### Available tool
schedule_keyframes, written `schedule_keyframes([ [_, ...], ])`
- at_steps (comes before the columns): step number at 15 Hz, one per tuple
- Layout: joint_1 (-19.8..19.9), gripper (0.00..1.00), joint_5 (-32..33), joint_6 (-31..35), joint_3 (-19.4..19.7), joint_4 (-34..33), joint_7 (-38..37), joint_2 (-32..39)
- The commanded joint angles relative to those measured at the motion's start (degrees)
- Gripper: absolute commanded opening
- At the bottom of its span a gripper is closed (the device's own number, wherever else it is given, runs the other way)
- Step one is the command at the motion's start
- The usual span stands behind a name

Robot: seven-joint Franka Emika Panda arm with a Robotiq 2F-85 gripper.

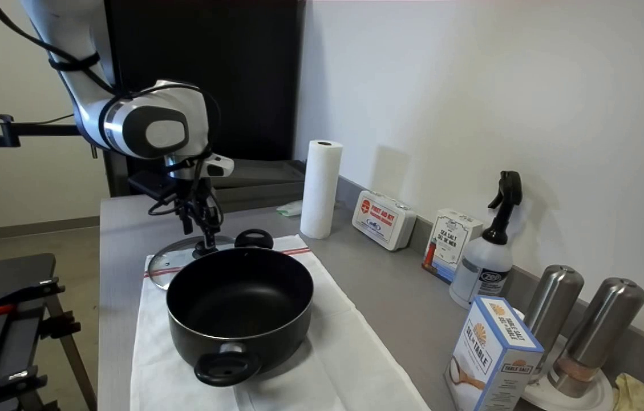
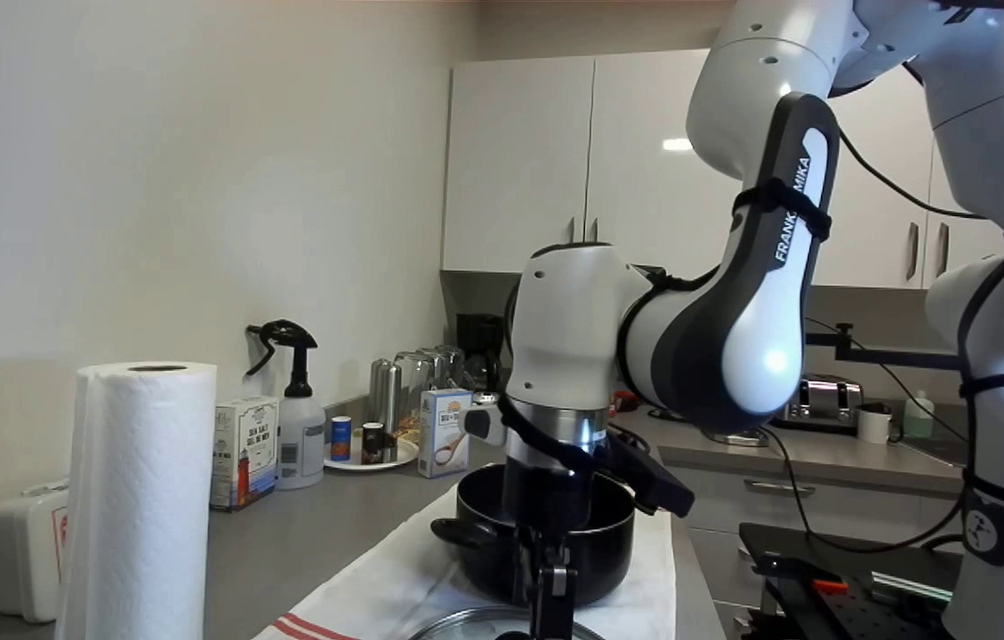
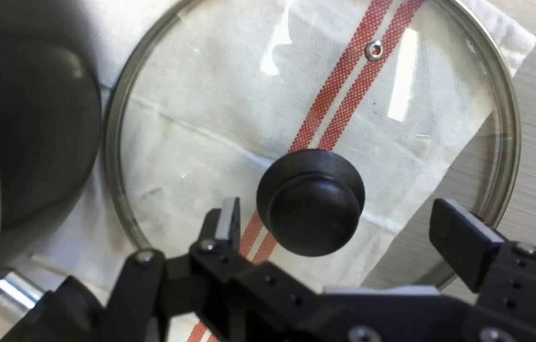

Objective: Put the lid on the black pot

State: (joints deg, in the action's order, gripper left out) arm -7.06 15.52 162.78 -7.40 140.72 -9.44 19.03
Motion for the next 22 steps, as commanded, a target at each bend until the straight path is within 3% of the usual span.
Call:
schedule_keyframes([
  [1,-2.24,1.0,-2.71,0.51,1.38,-2.0,1.78,2.65],
  [13,-2.53,1.0,-4.44,0.42,2.83,-4.18,2.58,5.19],
  [14,-2.46,0.75,-4.53,0.62,2.83,-4.21,2.63,5.22],
  [15,-2.35,0.74,-4.69,0.6,2.75,-4.29,2.77,5.27],
  [22,-2.26,0.25,-5.08,0.63,2.75,-4.79,2.88,5.45],
])
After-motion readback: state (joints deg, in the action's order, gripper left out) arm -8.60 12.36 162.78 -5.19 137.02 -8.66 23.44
